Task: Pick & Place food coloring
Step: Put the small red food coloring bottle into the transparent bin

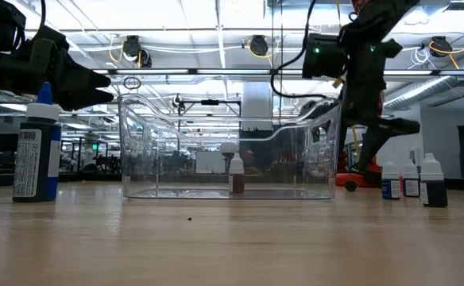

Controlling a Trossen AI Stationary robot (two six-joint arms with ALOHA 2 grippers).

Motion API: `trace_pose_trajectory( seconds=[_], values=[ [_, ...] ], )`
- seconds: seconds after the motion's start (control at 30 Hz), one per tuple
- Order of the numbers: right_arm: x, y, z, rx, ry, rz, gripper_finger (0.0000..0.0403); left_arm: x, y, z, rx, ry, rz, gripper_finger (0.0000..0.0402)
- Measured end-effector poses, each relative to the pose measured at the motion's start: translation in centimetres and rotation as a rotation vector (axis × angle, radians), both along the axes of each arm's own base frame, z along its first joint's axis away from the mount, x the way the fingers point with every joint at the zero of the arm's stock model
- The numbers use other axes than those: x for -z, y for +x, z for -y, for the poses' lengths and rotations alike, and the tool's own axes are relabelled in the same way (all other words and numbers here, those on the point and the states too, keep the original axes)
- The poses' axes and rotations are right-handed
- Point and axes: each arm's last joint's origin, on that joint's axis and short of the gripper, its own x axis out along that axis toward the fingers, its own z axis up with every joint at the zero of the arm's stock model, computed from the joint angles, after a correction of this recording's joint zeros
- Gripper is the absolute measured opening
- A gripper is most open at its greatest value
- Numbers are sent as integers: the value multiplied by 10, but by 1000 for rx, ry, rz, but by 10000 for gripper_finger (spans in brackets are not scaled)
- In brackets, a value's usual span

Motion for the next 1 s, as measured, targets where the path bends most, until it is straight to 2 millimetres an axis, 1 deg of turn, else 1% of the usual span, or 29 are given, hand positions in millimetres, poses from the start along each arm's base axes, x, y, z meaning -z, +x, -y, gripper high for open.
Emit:
trace_pose_trajectory(
  seconds=[0.27,0.43,0.53,0.67,0.83,1.0],
  values=[
    [20,-11,4,10,-2,-3,180,0,0,0,0,0,0,379],
    [24,-9,6,16,-17,58,176,0,0,0,-1,0,0,379],
    [24,-9,5,9,-2,64,176,0,0,0,0,0,0,379],
    [29,-8,5,-2,6,38,176,0,0,0,0,0,0,379],
    [41,-5,6,-36,11,-4,175,0,0,0,0,0,0,379],
    [44,-5,6,-59,31,-20,175,0,0,0,0,0,1,379]
  ],
)
